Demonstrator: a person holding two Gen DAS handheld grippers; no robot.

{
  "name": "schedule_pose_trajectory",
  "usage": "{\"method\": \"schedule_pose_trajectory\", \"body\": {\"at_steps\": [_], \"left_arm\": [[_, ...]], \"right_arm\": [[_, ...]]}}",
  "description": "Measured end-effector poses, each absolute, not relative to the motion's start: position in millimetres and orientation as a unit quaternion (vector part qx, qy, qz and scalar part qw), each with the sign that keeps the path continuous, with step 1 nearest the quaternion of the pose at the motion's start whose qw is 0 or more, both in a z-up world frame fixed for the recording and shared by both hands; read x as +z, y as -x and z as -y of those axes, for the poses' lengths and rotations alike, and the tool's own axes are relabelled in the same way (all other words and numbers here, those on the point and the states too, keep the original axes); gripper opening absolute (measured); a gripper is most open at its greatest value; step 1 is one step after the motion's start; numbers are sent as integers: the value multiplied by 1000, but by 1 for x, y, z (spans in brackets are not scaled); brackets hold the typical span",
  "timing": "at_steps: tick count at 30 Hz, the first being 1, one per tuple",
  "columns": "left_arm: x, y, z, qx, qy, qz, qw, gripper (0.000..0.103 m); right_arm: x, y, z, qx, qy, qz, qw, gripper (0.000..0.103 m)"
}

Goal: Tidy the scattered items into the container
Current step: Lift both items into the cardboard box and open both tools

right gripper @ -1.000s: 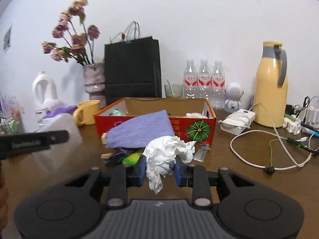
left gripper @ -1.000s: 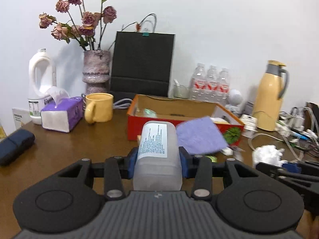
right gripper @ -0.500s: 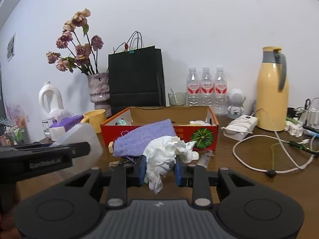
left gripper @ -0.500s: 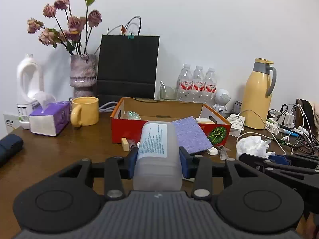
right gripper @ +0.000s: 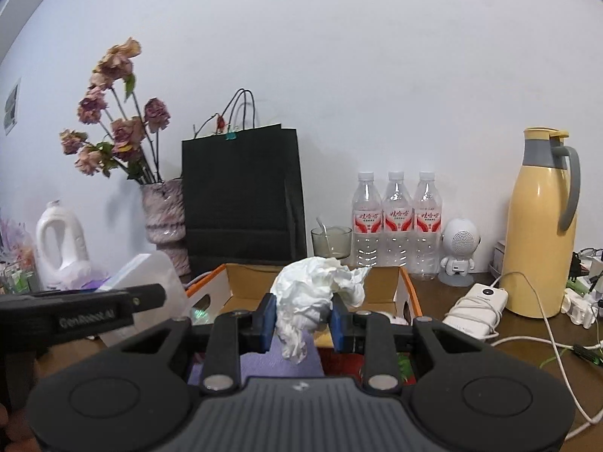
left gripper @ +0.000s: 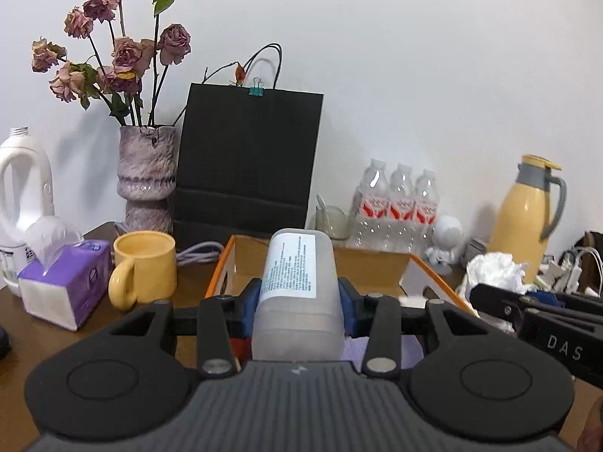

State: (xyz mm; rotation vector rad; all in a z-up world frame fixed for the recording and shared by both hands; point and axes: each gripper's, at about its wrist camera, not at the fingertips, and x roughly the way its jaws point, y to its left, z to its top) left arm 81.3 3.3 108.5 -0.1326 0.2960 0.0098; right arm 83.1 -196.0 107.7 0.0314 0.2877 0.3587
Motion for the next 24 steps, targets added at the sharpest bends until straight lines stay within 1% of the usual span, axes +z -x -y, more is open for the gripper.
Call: {"method": "schedule_pose_trajectory", "body": {"at_steps": [3,7,10,12,16,20,22,24], "left_arm": [[125,-112,-11,-20,76,-156,985,43],[163,-172,-16,-54,61,-194,978,43],[182,-220,-16,-56,38,-230,971,43],[182,-252,-19,-56,30,-270,961,43],[159,-306,-31,-38,31,-342,938,43],[124,-351,-37,-2,33,-410,912,43],[112,-365,-37,8,21,-422,906,43],[104,-375,-37,12,10,-425,905,43]], "right_arm": [[120,-111,196,184,-27,-150,971,28],[167,-166,194,188,-16,-166,968,28],[195,-214,190,186,-1,-194,963,28],[203,-245,190,196,2,-232,953,28],[188,-305,185,200,11,-321,926,28],[148,-373,182,191,-13,-437,879,28],[126,-398,179,171,-8,-479,861,28],[109,-416,174,152,9,-502,852,28]]}}
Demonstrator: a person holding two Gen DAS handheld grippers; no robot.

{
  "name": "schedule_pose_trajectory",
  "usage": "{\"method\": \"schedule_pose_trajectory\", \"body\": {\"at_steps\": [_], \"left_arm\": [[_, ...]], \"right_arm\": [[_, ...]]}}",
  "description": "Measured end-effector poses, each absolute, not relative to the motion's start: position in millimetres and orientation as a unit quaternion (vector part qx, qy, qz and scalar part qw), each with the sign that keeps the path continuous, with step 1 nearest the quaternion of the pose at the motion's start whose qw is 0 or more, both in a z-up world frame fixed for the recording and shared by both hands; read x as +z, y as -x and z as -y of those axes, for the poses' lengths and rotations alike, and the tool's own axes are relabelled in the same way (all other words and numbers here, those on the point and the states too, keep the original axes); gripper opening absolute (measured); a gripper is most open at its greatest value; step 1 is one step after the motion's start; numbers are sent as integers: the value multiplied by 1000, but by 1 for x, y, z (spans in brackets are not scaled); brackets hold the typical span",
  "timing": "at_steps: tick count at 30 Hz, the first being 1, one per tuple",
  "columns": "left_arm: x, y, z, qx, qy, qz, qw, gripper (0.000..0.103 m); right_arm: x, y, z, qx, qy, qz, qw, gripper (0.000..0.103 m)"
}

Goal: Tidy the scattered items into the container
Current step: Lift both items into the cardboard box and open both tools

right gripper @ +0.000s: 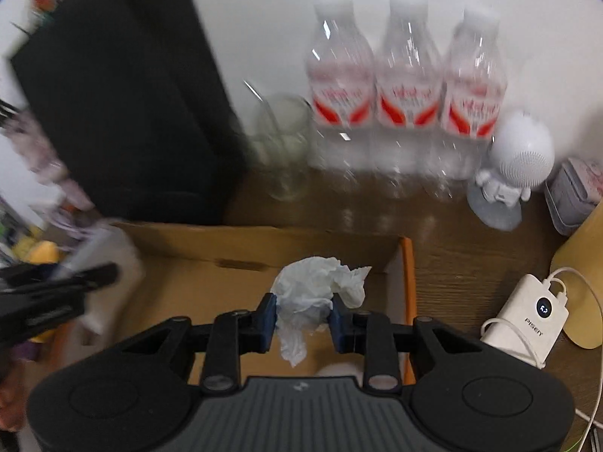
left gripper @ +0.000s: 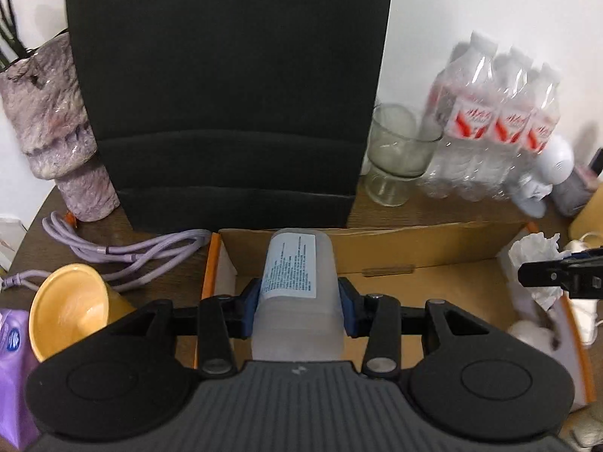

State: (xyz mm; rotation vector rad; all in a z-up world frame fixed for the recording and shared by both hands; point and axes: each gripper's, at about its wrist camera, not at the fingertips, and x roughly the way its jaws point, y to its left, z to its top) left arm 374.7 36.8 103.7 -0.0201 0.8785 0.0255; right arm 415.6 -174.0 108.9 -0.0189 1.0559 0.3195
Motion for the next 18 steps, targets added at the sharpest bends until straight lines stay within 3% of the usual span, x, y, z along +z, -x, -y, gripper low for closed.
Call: {"method": "schedule_pose_trajectory", "body": {"at_steps": [10,18], "left_arm": [[59,-389,-30,21,-45,-437,898,43],[51,-394,-34,22,-29,-448,893,45]], "right_arm": [[46,-434,141,120,112,-528,833,28],[37,-440,139,113,107,-533,832,45]]}}
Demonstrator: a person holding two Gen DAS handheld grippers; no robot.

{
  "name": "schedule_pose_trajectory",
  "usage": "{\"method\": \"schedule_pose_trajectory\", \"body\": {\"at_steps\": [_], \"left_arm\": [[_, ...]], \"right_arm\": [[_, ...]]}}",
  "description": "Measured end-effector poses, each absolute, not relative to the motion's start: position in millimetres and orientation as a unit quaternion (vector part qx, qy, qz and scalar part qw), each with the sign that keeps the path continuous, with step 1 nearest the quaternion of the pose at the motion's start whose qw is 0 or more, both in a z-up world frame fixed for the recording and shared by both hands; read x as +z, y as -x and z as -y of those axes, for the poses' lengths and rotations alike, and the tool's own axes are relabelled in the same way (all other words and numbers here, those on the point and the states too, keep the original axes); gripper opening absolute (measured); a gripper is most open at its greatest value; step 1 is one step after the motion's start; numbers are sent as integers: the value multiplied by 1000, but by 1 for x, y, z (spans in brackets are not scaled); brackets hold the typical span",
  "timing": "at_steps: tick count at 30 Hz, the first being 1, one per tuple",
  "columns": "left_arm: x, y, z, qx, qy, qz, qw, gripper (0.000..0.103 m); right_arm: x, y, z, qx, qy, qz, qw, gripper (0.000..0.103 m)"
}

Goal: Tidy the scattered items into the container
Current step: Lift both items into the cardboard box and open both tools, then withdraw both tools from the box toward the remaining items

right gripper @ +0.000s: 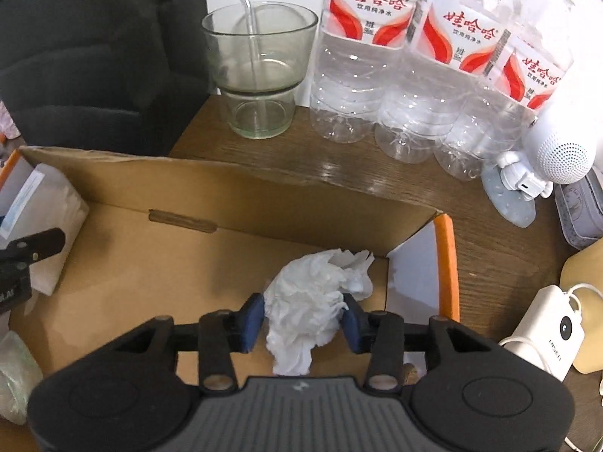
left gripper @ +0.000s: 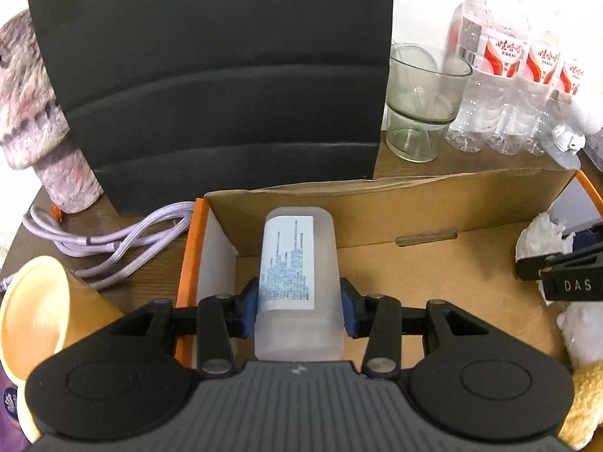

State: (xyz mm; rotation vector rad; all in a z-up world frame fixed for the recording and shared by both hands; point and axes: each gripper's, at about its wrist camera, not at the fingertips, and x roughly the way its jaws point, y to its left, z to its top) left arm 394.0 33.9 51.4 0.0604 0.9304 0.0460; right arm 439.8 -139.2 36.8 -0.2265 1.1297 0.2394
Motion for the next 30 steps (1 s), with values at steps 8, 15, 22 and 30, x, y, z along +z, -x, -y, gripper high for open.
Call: {"method": "schedule_pose_trajectory", "body": {"at_steps": [8,15,22,30], "left_arm": [[103,-371,-35,17,-12,-419,908,72],[143,-336,-36,29,19,-402,915,103],[147,-299,-37,39,43,-389,919,103],[155,-250,-17,17,8,-286,958,103]], "right_arm": [[85,-418,145,110,91,-510,848,74],[141,-372,162,123,53,-464,876,81],[162,-328,180,119,32,-412,903,82],[158,-284,183,138,26,-340,930,82]]}}
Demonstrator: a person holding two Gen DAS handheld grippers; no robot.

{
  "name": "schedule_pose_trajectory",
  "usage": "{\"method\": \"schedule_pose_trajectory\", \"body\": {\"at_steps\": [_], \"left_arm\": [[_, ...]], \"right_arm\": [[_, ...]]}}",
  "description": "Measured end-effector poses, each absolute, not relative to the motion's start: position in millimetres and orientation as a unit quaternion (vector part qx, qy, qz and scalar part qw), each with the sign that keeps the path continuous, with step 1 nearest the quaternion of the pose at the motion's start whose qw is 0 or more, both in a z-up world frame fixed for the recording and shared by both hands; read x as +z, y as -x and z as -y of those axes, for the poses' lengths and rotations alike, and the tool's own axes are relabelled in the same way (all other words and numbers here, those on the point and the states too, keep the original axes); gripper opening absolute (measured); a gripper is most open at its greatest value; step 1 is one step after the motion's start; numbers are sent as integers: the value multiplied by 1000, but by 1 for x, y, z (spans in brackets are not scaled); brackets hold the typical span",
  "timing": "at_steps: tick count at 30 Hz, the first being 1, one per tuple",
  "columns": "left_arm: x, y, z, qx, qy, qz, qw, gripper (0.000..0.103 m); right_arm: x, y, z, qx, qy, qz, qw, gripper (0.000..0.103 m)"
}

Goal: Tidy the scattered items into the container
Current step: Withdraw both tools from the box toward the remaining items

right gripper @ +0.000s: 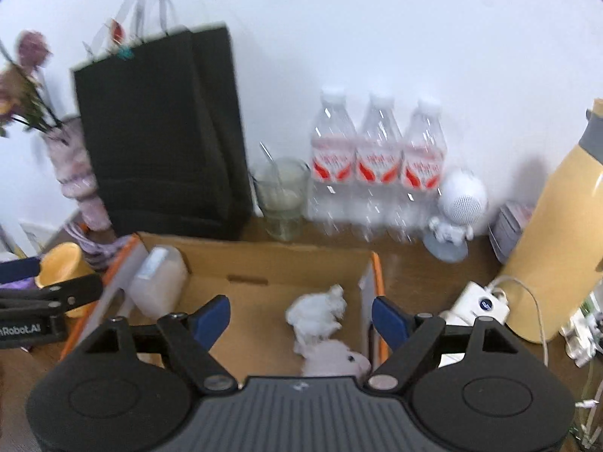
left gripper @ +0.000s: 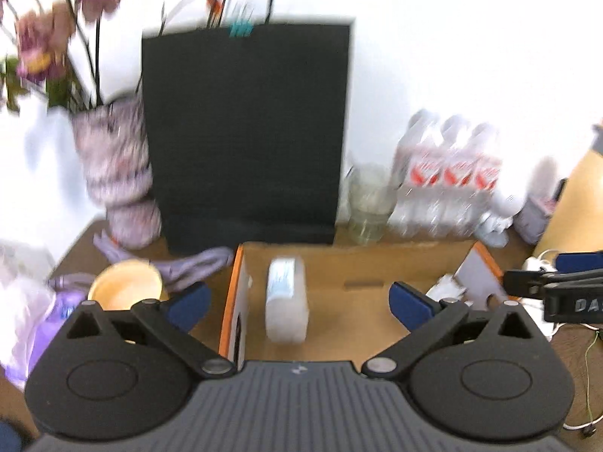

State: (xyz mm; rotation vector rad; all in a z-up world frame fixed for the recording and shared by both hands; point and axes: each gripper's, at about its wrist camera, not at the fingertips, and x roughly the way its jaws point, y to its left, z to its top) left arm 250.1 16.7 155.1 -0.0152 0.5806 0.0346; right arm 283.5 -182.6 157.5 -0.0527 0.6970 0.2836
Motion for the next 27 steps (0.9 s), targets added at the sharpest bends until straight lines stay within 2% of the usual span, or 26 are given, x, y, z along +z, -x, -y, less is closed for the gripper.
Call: {"method": "schedule_pose_trajectory", "body": {"at_steps": [4,9,17,27], "left_arm": [[154,-228,-3,-1,-4,-209,978,103],[155,-213,8,-14,8,-173,985,103],[142,-163,8,4,5,-163,987,103],[67,-9,-7,-25,-8,-191,981,103]], "right_arm": [[153,-257,188,154,20,-276,948,82],[158,-243,197,153,-7,-248,957,82],[145,-189,200,134,-30,-230,964,82],[65,-31,193,158,36,-230,960,91]]}}
